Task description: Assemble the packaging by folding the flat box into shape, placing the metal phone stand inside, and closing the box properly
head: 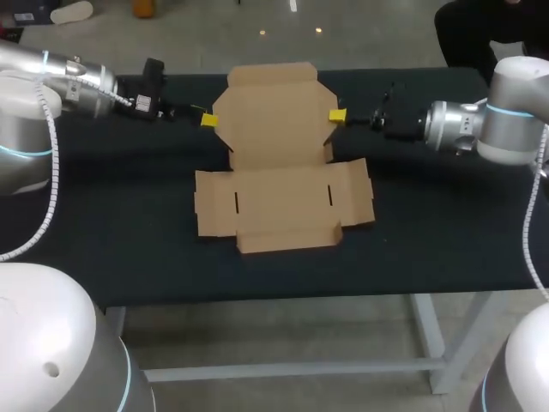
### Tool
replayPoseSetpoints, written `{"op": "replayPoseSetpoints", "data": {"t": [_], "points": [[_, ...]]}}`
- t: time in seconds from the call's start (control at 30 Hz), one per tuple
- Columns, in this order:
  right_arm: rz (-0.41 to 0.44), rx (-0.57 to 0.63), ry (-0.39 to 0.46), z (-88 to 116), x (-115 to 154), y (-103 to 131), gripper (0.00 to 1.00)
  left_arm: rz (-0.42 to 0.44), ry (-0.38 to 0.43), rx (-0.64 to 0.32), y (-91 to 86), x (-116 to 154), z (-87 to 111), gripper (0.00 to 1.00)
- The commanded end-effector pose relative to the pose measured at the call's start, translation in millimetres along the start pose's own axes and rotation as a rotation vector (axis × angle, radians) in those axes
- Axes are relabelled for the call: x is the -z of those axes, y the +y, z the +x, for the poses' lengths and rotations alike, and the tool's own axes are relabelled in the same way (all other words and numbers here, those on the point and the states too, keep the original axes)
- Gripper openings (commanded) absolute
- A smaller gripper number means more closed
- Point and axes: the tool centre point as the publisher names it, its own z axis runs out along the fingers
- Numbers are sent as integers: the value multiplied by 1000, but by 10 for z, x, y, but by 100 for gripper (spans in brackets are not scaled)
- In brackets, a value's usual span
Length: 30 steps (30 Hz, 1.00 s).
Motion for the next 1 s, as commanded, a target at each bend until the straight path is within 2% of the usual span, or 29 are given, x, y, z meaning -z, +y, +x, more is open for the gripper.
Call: {"op": "replayPoseSetpoints", "data": {"t": [0.03,0.1,0.43,0.83,1.0], "points": [[-3,6,18,-48,-43,15,0,-1,17,-8,-40,-82,-8,89],[-4,10,20,-48,-54,25,0,4,32,-19,-53,-106,7,80],[-21,23,41,-66,-102,57,0,50,94,-38,-99,-265,61,73],[-48,56,79,-65,-183,121,0,103,167,-62,-173,-516,103,49],[-51,67,93,-58,-218,138,0,112,182,-79,-220,-574,127,45]]}}
